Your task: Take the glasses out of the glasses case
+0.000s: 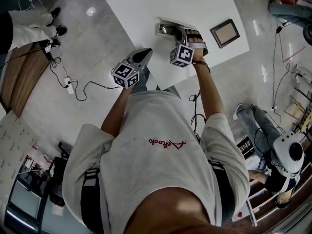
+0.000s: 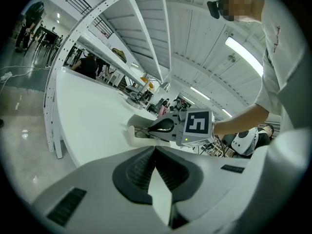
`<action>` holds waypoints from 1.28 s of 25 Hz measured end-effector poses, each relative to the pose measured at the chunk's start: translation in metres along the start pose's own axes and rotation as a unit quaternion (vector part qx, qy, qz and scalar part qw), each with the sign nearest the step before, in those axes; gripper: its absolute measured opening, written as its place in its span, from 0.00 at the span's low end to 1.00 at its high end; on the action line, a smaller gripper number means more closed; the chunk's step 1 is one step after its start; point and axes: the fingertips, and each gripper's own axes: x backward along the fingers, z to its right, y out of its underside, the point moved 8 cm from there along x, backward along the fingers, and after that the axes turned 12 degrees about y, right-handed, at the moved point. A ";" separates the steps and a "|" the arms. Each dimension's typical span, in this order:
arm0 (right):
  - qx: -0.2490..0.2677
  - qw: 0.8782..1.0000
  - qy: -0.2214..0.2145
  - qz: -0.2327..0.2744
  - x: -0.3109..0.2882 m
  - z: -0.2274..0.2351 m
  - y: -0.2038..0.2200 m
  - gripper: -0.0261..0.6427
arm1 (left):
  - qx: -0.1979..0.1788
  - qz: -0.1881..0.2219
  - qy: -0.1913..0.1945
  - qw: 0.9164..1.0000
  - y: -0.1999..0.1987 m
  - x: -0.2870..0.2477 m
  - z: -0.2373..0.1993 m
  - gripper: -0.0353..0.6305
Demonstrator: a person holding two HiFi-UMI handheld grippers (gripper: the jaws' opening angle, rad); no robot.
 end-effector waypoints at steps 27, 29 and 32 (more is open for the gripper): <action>-0.039 0.996 0.072 0.017 0.033 0.032 -0.010 0.10 | -0.028 0.006 0.016 0.999 -0.014 -0.008 0.005 0.06; -0.041 0.996 0.081 0.017 0.037 0.036 -0.012 0.10 | -0.038 0.009 0.020 0.999 -0.021 -0.011 0.006 0.06; -0.045 0.994 0.095 0.016 0.045 0.043 -0.016 0.10 | -0.057 0.012 0.028 0.998 -0.034 -0.015 0.006 0.06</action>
